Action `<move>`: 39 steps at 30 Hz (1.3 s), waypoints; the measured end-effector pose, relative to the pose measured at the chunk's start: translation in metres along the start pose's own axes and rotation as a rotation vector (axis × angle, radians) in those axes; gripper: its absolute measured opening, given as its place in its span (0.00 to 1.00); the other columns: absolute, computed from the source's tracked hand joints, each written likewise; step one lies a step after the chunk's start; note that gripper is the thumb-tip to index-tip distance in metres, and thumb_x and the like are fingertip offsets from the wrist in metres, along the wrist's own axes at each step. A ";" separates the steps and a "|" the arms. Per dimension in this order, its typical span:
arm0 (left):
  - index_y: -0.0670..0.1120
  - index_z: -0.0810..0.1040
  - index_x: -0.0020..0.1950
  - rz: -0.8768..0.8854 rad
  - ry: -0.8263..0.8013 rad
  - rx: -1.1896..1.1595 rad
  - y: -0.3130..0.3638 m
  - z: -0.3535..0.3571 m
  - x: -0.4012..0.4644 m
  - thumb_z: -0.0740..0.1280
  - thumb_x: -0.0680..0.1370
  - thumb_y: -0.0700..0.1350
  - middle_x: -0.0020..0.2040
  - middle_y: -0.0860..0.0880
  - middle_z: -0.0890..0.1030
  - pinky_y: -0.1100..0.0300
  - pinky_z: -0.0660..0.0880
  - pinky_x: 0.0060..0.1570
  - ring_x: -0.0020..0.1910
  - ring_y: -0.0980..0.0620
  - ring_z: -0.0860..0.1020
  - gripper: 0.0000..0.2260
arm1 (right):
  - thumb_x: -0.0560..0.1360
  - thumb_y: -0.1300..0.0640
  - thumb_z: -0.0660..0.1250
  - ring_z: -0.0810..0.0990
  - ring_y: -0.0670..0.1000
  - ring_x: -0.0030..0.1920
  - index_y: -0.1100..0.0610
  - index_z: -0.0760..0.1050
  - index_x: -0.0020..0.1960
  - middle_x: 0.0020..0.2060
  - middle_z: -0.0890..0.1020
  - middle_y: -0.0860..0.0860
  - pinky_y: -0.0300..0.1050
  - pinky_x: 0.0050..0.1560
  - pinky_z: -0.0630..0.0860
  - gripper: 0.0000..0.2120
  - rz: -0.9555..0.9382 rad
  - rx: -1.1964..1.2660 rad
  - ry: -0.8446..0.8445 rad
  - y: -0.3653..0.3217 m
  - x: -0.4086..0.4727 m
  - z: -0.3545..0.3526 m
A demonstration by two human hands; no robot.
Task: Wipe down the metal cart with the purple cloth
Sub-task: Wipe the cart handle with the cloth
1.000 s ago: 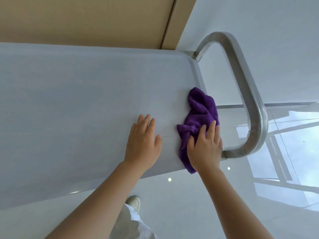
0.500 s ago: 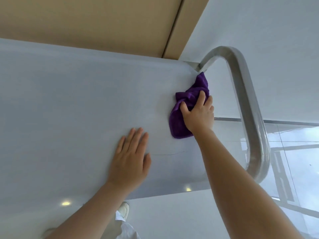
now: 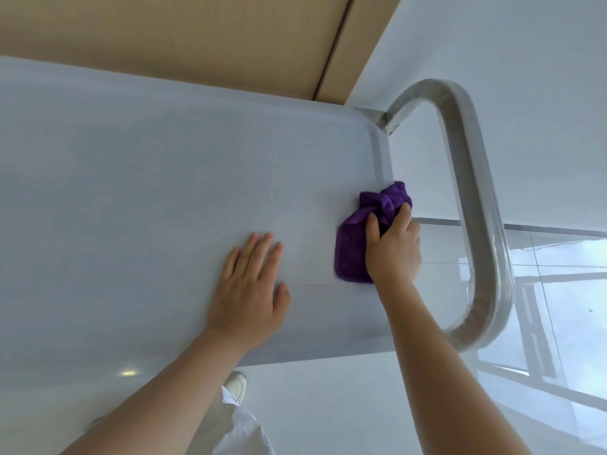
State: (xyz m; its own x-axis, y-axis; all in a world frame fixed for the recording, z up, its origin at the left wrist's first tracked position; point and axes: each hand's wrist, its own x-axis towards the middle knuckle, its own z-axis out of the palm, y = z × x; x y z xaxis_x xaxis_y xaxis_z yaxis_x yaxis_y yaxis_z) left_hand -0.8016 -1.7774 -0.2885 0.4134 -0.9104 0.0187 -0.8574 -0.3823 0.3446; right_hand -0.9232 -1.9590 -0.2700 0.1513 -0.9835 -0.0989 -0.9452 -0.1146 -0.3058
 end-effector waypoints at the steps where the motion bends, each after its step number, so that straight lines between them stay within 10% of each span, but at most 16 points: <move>1: 0.38 0.74 0.64 0.000 0.003 -0.001 0.000 0.000 0.000 0.56 0.71 0.48 0.66 0.40 0.73 0.48 0.60 0.65 0.67 0.42 0.69 0.25 | 0.79 0.43 0.55 0.71 0.62 0.60 0.56 0.53 0.74 0.62 0.69 0.60 0.54 0.53 0.70 0.29 0.014 -0.006 -0.006 0.007 -0.010 -0.001; 9: 0.37 0.74 0.63 0.026 0.007 -0.069 -0.005 0.002 -0.002 0.56 0.72 0.47 0.65 0.39 0.74 0.48 0.59 0.65 0.66 0.42 0.69 0.24 | 0.75 0.51 0.53 0.76 0.71 0.55 0.68 0.69 0.65 0.58 0.74 0.71 0.64 0.50 0.75 0.26 -0.010 -0.134 0.053 0.028 -0.091 0.012; 17: 0.34 0.73 0.62 -0.051 0.033 -0.421 -0.029 -0.024 -0.015 0.59 0.72 0.37 0.63 0.38 0.76 0.47 0.58 0.66 0.66 0.38 0.71 0.19 | 0.78 0.41 0.54 0.48 0.63 0.75 0.58 0.50 0.77 0.75 0.50 0.65 0.58 0.72 0.49 0.34 0.012 -0.182 -0.043 -0.024 -0.128 0.028; 31: 0.34 0.74 0.62 -0.251 0.147 -0.444 -0.195 -0.091 -0.121 0.57 0.73 0.40 0.60 0.39 0.77 0.57 0.66 0.62 0.59 0.39 0.75 0.20 | 0.78 0.37 0.51 0.43 0.60 0.76 0.54 0.43 0.77 0.75 0.46 0.63 0.55 0.73 0.44 0.36 -0.301 -0.213 -0.198 -0.222 -0.222 0.094; 39: 0.34 0.70 0.66 -0.427 0.262 -0.407 -0.280 -0.131 -0.159 0.62 0.72 0.38 0.64 0.38 0.74 0.44 0.63 0.66 0.66 0.39 0.70 0.22 | 0.78 0.36 0.49 0.43 0.60 0.76 0.54 0.43 0.77 0.76 0.46 0.63 0.55 0.74 0.43 0.36 -0.540 -0.231 -0.279 -0.316 -0.290 0.127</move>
State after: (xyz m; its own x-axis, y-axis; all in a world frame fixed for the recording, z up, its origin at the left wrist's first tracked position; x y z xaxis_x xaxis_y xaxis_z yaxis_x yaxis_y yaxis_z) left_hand -0.5873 -1.5049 -0.2652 0.7978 -0.6027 0.0122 -0.4373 -0.5648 0.6998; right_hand -0.6314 -1.6198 -0.2651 0.6625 -0.7094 -0.2403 -0.7484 -0.6404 -0.1727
